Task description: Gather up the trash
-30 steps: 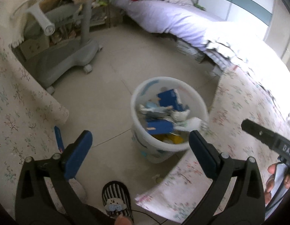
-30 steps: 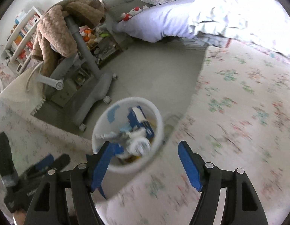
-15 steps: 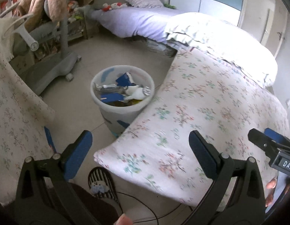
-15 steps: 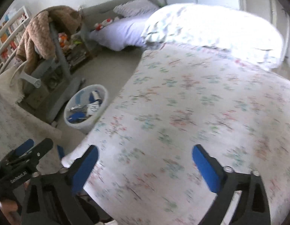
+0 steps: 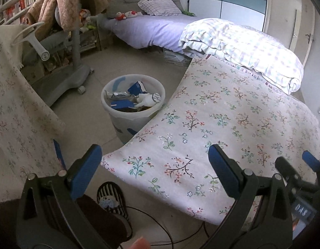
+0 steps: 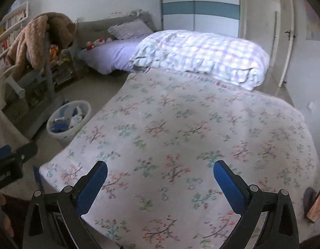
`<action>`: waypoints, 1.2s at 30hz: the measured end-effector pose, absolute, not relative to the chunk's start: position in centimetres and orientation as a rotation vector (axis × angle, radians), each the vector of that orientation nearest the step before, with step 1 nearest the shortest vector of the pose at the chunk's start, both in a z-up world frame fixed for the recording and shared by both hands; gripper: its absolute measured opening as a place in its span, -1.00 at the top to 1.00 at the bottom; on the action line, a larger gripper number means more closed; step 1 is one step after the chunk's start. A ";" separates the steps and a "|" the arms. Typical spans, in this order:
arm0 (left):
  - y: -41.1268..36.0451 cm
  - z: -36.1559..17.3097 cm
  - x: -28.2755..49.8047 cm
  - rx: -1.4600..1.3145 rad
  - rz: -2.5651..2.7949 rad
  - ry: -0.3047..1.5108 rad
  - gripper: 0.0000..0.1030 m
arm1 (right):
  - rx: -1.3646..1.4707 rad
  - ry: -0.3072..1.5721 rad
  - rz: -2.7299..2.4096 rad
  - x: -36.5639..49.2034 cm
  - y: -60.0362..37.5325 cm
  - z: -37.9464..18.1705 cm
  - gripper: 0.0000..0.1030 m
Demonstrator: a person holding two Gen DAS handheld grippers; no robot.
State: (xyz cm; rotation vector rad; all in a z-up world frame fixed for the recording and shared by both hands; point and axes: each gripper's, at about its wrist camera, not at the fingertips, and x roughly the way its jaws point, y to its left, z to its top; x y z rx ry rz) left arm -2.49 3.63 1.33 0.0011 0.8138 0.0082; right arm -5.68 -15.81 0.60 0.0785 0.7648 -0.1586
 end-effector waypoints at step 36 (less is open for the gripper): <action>3.0 0.3 -2.9 0.000 -0.010 0.810 -0.98 | 0.097 0.738 -0.152 -5.6 -14.6 -0.5 -1.00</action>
